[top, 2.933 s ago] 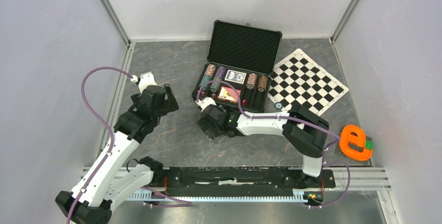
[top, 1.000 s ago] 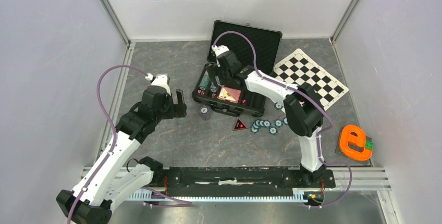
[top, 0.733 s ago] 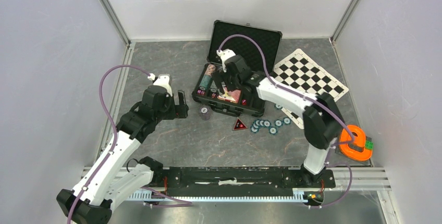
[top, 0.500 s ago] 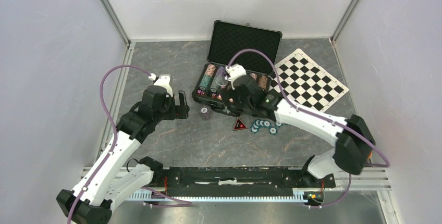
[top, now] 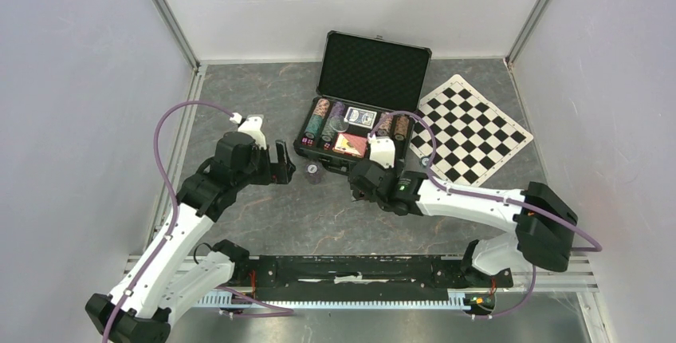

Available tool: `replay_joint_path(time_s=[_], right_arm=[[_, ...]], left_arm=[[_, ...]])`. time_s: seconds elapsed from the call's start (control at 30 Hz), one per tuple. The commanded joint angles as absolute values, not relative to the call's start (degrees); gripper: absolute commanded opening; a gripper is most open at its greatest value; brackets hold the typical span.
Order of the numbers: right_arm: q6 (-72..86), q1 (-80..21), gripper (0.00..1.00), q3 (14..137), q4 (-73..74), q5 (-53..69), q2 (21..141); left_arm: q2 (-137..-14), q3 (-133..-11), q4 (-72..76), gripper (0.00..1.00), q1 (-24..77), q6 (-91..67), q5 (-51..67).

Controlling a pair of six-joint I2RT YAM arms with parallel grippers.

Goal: Pack up texas hold em set

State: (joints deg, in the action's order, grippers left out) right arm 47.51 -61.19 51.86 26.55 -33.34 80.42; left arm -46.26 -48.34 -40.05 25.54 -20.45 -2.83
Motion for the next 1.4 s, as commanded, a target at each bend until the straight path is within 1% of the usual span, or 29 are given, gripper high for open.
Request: replay_joint_path(time_s=[0.0,0.1,0.27,0.4,0.53,0.7,1.2,1.37], right_arm=[[62.99,-61.78,0.98,52.31,29.63,-37.58,83.81],[67.4,-61.79,0.98,53.23,29.79,-37.55,86.1],[72.06,-61.79,0.94,55.5,30.85,-37.89,90.45],[71.14,-61.63,0.85,58.64,31.4,-37.12,94.92],[71.07,-61.35,0.81,61.78,33.08,-36.66,98.43],[74.55,-60.48,0.8,61.11,34.98,-36.5,99.26],[72.38,-59.76,0.81,60.99,35.33,-36.74,100.96],[71.33,-58.83,0.79,60.05,34.07,-36.42,101.37]], left_arm=[[-44.06,-47.82,-37.18,1.0,25.6,-18.31,-0.29],[-43.35,-47.69,-37.0,1.0,25.62,-18.32,-0.26],[-42.4,-47.46,-36.83,1.0,25.58,-18.28,1.41],[-41.99,-47.37,-36.64,1.0,25.71,-18.24,1.73],[-41.84,-47.29,-36.68,1.0,25.76,-18.19,1.64],[-41.75,-47.3,-36.65,1.0,25.84,-18.08,1.54],[-41.94,-47.21,-36.73,1.0,25.88,-18.1,1.28],[-42.31,-47.21,-36.6,1.0,25.84,-18.11,1.15]])
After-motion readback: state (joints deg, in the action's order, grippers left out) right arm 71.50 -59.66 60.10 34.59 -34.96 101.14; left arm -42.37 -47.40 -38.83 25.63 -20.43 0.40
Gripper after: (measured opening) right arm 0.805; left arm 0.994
